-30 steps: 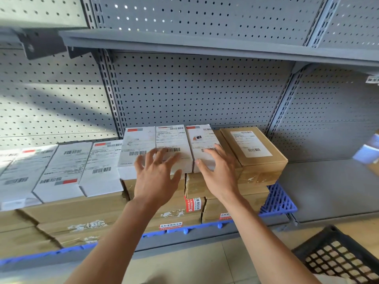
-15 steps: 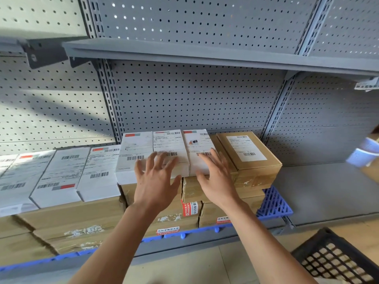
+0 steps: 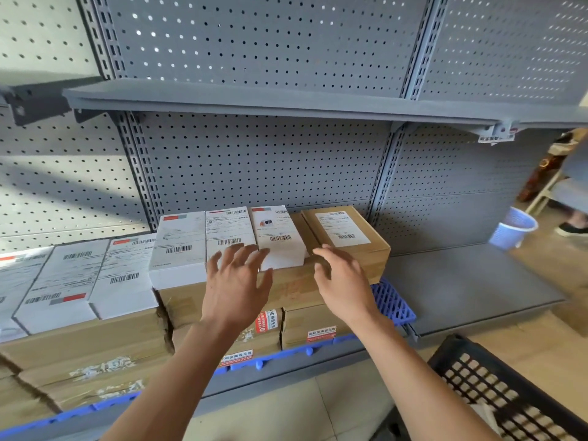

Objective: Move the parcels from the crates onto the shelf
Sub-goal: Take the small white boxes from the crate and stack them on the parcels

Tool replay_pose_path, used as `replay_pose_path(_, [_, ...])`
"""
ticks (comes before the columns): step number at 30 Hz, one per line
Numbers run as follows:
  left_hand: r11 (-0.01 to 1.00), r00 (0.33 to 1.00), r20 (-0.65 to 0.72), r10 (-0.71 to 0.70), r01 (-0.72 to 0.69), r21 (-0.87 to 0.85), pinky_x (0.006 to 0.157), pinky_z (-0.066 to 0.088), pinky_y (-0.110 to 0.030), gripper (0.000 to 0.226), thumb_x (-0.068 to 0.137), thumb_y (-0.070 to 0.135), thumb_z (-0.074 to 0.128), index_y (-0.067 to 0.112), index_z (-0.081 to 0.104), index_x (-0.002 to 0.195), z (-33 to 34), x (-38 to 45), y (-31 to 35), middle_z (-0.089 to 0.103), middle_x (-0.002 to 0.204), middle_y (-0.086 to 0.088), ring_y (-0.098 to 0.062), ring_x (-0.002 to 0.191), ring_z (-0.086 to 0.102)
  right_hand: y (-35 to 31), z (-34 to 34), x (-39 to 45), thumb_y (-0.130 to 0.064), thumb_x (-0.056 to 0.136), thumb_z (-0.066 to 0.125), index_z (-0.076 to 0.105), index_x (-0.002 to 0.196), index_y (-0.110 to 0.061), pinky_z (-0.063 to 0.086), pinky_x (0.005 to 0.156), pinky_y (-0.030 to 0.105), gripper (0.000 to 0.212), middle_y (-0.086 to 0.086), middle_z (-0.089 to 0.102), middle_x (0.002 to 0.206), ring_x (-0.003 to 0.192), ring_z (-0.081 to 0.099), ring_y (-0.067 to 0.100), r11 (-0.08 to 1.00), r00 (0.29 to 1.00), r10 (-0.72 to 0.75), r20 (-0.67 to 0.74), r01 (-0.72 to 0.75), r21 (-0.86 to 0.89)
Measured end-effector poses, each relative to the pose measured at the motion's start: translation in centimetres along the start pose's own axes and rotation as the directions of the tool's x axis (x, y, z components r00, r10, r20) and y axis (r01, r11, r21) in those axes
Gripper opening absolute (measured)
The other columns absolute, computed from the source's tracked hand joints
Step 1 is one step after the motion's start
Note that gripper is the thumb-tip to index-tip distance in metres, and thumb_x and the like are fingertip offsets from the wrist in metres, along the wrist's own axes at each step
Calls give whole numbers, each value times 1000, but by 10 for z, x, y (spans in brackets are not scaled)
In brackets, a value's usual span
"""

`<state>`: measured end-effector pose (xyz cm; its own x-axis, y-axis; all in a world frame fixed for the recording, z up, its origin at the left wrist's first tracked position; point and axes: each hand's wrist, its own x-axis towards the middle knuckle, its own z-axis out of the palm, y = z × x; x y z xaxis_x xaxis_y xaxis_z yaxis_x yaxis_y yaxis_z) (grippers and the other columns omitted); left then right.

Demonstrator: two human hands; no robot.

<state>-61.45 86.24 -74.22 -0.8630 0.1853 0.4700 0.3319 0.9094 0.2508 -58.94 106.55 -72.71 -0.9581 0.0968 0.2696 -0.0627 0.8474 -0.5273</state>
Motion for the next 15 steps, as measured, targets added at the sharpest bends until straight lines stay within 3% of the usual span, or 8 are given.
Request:
replay_pose_path(4, [998,998,13,54,-53,-46,104,43,-51,37,94,38,60,25,67,127,1,-15,28,67,126,5,-25,123,56,19,-26,-27,-27,105,49,59,140,-26,40,97,22,36,-13,55,146,127,51,13,999,999,24,43,-22,-39])
replay_pose_path(6, [994,995,55,88,-85,-63,102,45,-47,37,95,39,60,27,65,129,3,-24,45,67,127,7,-24,122,57,29,-36,-43,-27,105,50,59,139,-26,40,99,23,36,-12,58,142,125,54,15,998,997,46,59,-42,-56])
replay_pose_path(10, [987,958,239,158,-148,-63,109,35,-43,45,99,45,52,31,54,141,9,-42,81,57,141,9,-20,135,45,49,-51,-75,-31,104,50,59,138,-30,45,97,35,36,-7,64,135,125,54,20,990,987,123,100,-115,-85])
replay_pose_path(15, [972,897,380,224,-235,-20,112,33,-41,46,102,45,43,32,47,146,6,-55,125,51,148,7,-21,139,38,74,-69,-117,-33,104,51,59,138,-29,49,91,36,35,-3,67,127,121,56,19,976,970,212,120,-203,-85])
